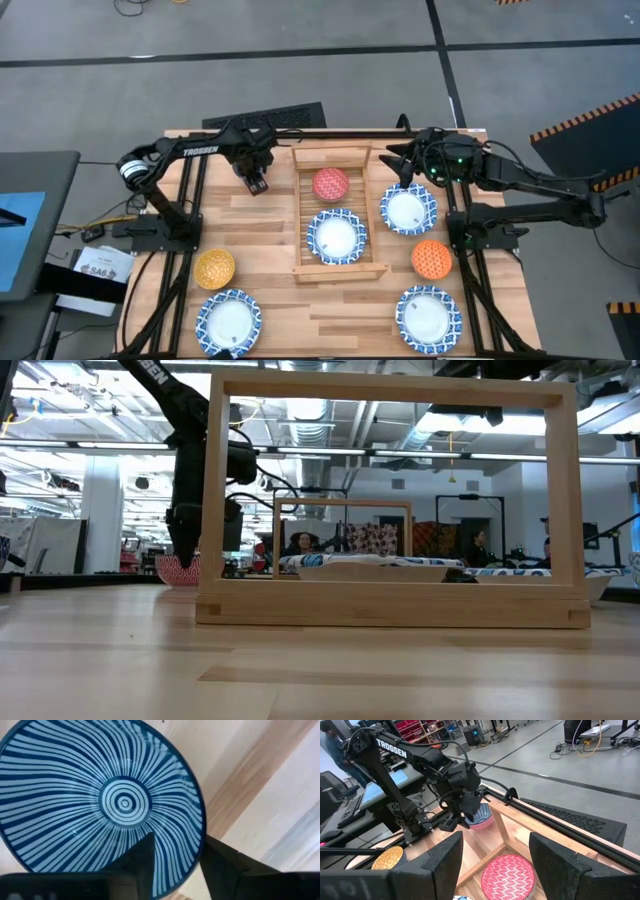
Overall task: Place and stack bowls onto a shelf
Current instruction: Stack the blue bowl on top of the red bowl on the shelf
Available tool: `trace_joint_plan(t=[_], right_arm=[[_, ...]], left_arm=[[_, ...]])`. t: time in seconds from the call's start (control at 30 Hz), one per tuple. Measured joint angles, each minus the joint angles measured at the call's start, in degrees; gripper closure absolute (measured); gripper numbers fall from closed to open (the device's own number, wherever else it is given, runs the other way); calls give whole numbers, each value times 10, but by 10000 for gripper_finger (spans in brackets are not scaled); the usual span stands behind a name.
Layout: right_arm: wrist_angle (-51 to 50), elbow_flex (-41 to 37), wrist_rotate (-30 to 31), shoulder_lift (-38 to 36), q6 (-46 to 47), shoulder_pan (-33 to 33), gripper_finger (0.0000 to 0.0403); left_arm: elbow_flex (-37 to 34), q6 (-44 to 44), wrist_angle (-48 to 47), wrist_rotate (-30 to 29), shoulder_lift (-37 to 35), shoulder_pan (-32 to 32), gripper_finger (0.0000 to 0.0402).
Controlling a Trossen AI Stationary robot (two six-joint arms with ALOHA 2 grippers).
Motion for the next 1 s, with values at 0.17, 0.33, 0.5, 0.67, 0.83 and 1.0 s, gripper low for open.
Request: trace_joint_plan(t=[0.17,0.33,0.5,0.67,0.83,1.0], right_arm=[[0,0,0,0,0,0,148],[0,0,0,0,0,0,148],[0,0,0,0,0,0,148],[0,0,0,0,0,0,148],[3,0,0,0,0,0,148],[4,0,0,0,0,0,148]], left_arm=[[0,25,-2,-9,0,0,378],[12,29,-44,-17,-16,-2,397],[42,15,-86,-18,-73,-19,399],[93,-13,-152,-10,-142,-89,400],[153,-28,-186,17,-160,-222,401],[232,-7,-182,-32,-100,-348,401]])
